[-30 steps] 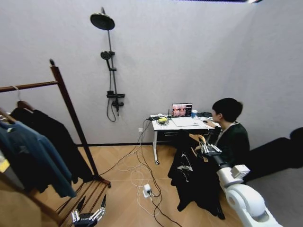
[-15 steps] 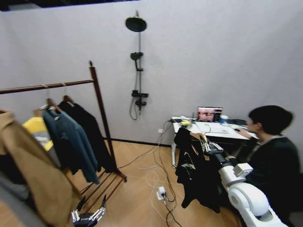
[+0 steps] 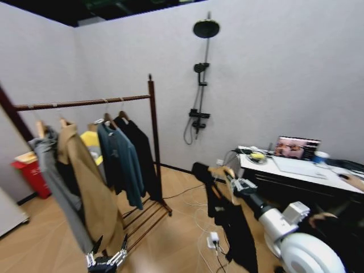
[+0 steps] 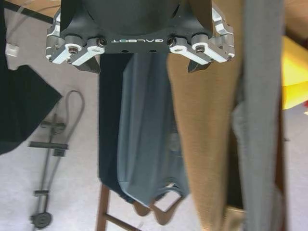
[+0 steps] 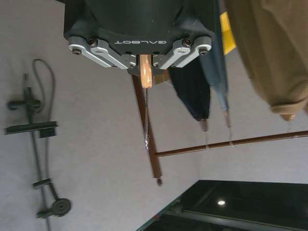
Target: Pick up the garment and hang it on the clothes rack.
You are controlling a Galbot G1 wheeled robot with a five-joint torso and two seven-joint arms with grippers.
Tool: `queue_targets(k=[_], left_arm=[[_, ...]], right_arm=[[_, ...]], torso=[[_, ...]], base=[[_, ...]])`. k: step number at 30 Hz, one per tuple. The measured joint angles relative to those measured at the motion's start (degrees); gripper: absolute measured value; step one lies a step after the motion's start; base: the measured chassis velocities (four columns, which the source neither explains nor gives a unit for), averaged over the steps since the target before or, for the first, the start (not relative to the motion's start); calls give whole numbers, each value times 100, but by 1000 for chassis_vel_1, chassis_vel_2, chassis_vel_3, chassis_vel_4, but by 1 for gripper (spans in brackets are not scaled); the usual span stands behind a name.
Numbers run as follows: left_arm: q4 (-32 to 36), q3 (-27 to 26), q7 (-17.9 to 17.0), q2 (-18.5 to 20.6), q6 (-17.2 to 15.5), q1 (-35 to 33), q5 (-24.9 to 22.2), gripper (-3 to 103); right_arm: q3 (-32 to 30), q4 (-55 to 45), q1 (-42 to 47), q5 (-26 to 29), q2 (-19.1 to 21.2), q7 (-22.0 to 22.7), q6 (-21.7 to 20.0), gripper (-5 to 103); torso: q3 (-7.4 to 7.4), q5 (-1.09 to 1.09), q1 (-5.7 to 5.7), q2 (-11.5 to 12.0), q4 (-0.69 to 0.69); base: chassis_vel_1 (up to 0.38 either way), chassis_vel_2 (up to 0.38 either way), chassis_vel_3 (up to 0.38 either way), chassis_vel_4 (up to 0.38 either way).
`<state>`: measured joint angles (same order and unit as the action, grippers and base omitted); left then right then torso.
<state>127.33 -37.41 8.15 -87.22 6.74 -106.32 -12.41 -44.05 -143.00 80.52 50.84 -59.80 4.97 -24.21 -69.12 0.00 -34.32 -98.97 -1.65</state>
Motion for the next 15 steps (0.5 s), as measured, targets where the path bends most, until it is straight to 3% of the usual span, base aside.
queue_targets(k=[6, 15], left_arm=[[0, 0, -1, 0, 0, 0, 0, 100], [0, 0, -1, 0, 0, 0, 0, 100]], right_arm=[[85, 214, -236, -197, 250, -443, 122, 9], [221, 362, -372, -249, 354, -686, 203, 9]], torso=[[0, 1, 0, 1, 1], [-1, 1, 0, 1, 0]], base=[[140, 122, 125, 122], [114, 125, 131, 111]])
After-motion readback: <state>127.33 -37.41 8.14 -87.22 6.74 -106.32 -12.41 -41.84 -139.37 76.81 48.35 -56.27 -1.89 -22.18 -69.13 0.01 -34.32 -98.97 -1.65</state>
